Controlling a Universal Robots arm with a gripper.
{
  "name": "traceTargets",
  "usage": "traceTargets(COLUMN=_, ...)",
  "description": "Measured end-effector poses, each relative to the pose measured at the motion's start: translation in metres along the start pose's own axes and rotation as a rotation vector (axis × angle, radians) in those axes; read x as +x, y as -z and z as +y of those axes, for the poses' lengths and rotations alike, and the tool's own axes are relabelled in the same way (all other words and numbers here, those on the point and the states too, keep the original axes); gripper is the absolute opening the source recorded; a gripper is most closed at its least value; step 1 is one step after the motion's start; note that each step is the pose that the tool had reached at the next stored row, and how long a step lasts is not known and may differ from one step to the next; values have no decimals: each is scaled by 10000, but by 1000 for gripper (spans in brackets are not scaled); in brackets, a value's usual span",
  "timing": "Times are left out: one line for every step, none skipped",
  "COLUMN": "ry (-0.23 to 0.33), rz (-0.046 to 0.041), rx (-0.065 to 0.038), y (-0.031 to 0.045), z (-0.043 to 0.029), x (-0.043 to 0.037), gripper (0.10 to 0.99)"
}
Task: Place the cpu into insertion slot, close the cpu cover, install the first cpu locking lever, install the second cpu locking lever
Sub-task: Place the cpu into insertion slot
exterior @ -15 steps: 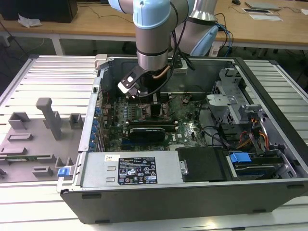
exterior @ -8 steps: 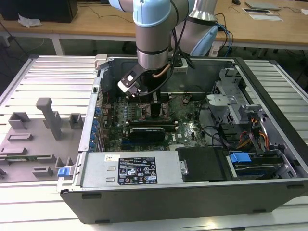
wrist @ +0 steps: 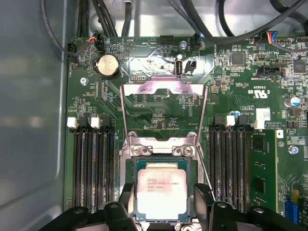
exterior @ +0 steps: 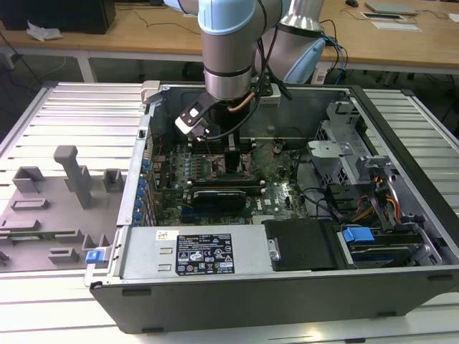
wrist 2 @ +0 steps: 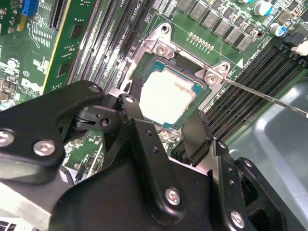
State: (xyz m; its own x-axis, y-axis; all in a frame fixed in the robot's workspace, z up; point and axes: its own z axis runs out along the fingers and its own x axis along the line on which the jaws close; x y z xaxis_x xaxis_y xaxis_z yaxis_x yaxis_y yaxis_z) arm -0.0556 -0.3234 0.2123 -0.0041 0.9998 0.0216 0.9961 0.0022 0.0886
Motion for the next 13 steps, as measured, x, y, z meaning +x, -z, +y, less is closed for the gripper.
traceTargets(ry=0, rz=0, rx=0, y=1, z=0, x=0, gripper=525)
traceTargets(ry=0, rz=0, rx=1, y=1, z=0, x=0, gripper=525)
traceTargets(ry=0, rz=0, rx=0, y=1, z=0, x=0, gripper=463)
traceTargets(ry=0, rz=0, rx=1, y=2, z=0, x=0, gripper=404)
traceTargets(ry=0, rz=0, rx=1, y=3, z=0, x=0, gripper=345)
traceTargets(ry=0, rz=0, rx=0, y=3, z=0, x=0, gripper=282)
traceTargets(ry=0, rz=0, rx=0, y=4, z=0, x=0, gripper=224)
traceTargets(ry=0, rz=0, rx=1, y=5, z=0, x=0, gripper=106)
traceTargets(ry=1, rz=0, rx=0, y=5, z=1, x=0, gripper=106)
traceTargets(ry=0, rz=0, rx=0, y=5, z=0, x=0, gripper=106)
traceTargets(ry=0, rz=-1, rx=1, y=6, z=0, x=0, gripper=106)
traceTargets(ry=0, rz=0, rx=0, y=6, z=1, x=0, gripper=106)
traceTargets(ry=0, rz=0, rx=0, y=7, z=1, x=0, gripper=106)
